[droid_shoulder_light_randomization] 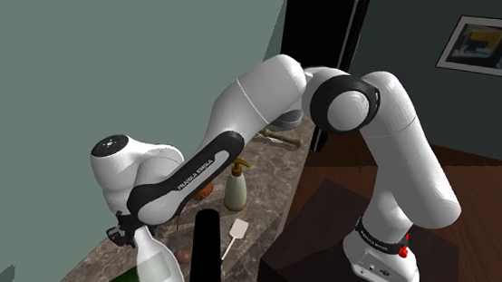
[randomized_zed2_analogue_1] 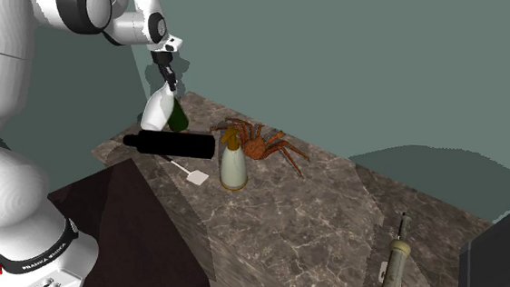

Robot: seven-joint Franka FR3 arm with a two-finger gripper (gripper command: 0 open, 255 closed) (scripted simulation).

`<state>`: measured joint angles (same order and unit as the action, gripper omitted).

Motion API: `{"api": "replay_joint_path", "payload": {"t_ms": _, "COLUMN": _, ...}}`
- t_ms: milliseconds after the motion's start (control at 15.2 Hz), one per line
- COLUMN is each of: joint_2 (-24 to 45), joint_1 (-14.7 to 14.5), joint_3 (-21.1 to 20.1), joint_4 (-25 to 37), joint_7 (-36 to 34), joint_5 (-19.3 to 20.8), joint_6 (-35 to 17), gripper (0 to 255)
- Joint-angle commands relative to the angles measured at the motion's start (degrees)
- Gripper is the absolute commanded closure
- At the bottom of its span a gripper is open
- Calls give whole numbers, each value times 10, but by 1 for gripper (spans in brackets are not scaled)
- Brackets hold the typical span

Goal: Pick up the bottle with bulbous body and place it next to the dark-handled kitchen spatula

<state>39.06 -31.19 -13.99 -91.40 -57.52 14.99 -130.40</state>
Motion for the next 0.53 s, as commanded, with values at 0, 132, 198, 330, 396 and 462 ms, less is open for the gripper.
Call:
{"api": "replay_joint_path", "payload": {"t_ms": 0, "joint_2": 0, "joint_1": 0, "joint_3": 0, "joint_4": 0, "joint_7": 0, "joint_5": 0, "joint_6": -1, "gripper": 255}}
{"api": "replay_joint_path", "payload": {"t_ms": 132, "joint_2": 0, "joint_1": 0, "joint_3": 0, "joint_4": 0, "joint_7": 0, "joint_5": 0, "joint_6": -1, "gripper": 255}}
{"api": "replay_joint_path", "payload": {"t_ms": 198, "joint_2": 0, "joint_1": 0, "joint_3": 0, "joint_4": 0, "joint_7": 0, "joint_5": 0, "joint_6": -1, "gripper": 255}}
{"api": "replay_joint_path", "payload": {"t_ms": 330, "joint_2": 0, "joint_1": 0, "joint_3": 0, "joint_4": 0, "joint_7": 0, "joint_5": 0, "joint_6": -1, "gripper": 0}}
{"api": "replay_joint_path", "payload": {"t_ms": 396, "joint_2": 0, "joint_1": 0, "joint_3": 0, "joint_4": 0, "joint_7": 0, "joint_5": 0, "joint_6": -1, "gripper": 0}}
{"api": "replay_joint_path", "payload": {"t_ms": 462, "joint_2": 0, "joint_1": 0, "joint_3": 0, "joint_4": 0, "joint_7": 0, "joint_5": 0, "joint_6": -1, "gripper": 0}}
